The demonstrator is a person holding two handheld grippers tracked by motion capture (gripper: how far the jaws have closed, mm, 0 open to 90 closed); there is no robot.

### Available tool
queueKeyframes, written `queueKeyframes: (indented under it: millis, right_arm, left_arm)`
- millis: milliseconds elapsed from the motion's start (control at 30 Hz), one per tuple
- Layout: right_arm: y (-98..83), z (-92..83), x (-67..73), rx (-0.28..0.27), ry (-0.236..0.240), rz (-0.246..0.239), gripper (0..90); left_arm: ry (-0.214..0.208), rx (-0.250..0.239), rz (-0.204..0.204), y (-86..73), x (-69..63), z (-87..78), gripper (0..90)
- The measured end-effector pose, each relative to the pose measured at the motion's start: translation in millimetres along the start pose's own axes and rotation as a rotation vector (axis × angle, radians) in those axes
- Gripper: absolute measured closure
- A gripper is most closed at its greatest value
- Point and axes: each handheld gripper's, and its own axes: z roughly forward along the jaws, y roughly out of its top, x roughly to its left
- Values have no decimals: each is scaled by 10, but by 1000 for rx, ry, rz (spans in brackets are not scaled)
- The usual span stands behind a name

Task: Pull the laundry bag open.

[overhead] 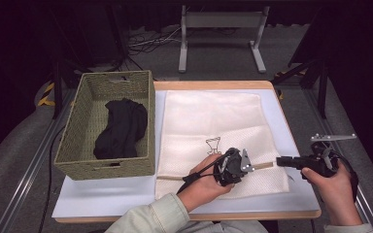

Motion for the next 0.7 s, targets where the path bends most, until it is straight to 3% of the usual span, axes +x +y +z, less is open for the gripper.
queueKeyframes:
  millis: [700]
  right_arm:
    - [57,-27,-7,1,0,-17,856]
  left_arm:
    - [10,18,-47,-259,80,-201,828]
